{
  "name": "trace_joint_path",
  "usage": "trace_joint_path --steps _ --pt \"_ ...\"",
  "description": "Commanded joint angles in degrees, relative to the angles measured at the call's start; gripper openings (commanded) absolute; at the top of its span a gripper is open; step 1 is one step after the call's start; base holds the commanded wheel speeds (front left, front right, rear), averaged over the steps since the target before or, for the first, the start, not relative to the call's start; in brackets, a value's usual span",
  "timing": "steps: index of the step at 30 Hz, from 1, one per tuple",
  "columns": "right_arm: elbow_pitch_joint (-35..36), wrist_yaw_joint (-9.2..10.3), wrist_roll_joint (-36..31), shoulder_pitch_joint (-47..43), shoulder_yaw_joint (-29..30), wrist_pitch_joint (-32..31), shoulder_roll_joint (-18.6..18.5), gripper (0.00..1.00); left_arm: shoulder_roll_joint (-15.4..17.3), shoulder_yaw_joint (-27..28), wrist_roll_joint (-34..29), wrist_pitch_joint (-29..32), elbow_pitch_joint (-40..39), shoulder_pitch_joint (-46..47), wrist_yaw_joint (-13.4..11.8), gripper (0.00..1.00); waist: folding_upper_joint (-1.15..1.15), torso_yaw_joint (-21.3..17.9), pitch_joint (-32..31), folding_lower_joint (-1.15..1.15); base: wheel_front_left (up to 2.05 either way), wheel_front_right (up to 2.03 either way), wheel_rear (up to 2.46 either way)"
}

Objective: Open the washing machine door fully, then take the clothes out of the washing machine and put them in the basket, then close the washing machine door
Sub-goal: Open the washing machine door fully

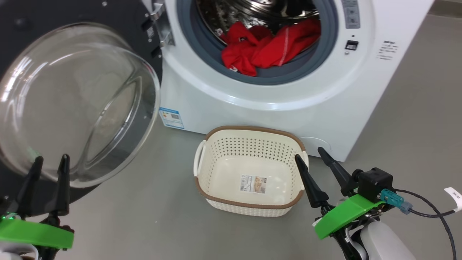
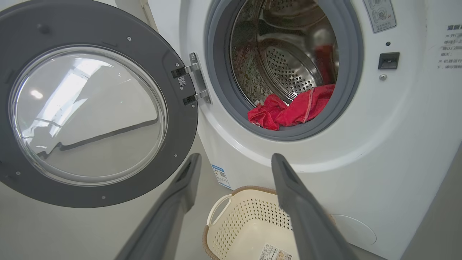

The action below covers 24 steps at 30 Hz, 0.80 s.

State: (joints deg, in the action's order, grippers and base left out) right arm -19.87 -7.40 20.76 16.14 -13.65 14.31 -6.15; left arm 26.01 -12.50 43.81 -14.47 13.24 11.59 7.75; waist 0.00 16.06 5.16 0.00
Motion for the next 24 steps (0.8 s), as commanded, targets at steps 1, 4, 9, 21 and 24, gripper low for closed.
trace_joint_path --steps 1,4,9,21,24 --pt "1.76 -0.09 -0.35 -0.13 -1.34 0.69 0.15 1.00 2.16 2.88 -0.88 -0.52 -1.63 0.74 -0.26 1.00 0.00 -1.80 -0.27 0.00 0.00 0.00 0.00" --pt "2.29 -0.09 -0.67 -0.13 -1.36 0.69 -0.01 1.00 1.32 3.36 -2.14 -0.52 -2.93 -0.10 -0.26 1.00 0.00 -3.55 -0.27 0.00 0.00 0.00 0.00" --pt "3.22 -0.09 -1.05 -0.23 -1.14 0.69 -0.08 1.00 0.10 3.36 -3.08 -0.52 -4.24 -0.70 -0.26 1.00 0.00 -6.37 -0.24 0.00 0.00 0.00 0.00" --pt "4.87 -0.09 -1.34 -1.12 -0.43 0.69 -0.14 1.00 -2.20 5.65 -4.45 -0.52 -5.60 -3.60 -0.26 1.00 0.00 -12.74 -0.59 0.00 0.00 0.00 0.00" --pt "5.19 -0.09 -1.31 -1.31 -0.26 0.69 -0.05 1.00 -2.98 6.67 -5.33 -0.52 -5.93 -4.52 -0.26 1.00 0.00 -14.52 -0.66 0.00 0.00 0.00 0.00"
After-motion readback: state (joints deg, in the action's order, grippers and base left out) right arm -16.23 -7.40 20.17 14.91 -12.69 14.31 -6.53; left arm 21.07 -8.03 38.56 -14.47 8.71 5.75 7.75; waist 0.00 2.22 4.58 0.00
